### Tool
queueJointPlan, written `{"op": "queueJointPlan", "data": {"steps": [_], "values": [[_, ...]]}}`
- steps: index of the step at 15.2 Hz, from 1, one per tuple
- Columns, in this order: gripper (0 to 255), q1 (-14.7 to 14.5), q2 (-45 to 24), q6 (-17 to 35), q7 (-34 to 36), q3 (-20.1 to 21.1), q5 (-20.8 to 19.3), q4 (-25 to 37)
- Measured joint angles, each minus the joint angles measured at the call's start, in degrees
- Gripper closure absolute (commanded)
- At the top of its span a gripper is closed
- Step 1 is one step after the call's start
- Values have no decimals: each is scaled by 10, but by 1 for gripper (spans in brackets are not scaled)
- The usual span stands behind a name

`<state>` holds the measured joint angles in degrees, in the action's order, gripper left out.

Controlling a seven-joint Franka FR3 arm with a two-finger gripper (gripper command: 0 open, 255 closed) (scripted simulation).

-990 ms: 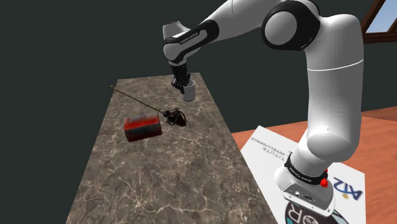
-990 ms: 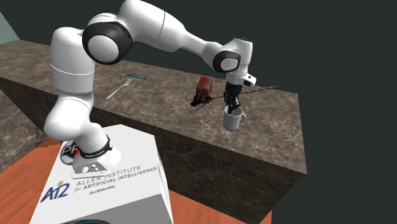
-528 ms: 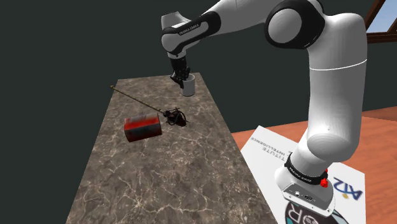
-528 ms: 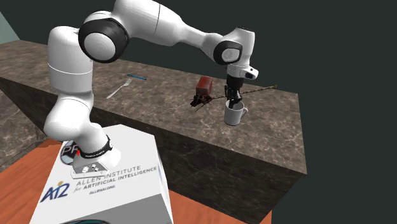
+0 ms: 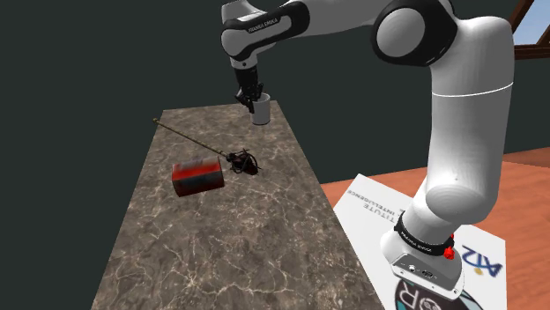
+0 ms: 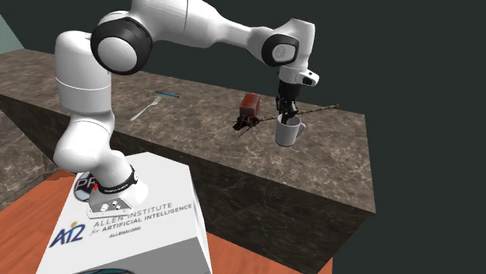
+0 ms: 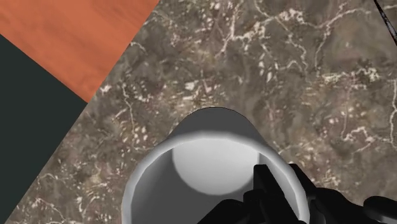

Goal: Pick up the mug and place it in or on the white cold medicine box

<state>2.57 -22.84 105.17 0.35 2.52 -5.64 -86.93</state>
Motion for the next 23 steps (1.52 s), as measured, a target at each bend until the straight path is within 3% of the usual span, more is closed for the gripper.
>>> {"op": "queueJointPlan", "data": {"steps": [13,23], "values": [[255,-1,8,-94,-8,0,2,86],[255,-76,-2,-130,95,34,-2,124]]}}
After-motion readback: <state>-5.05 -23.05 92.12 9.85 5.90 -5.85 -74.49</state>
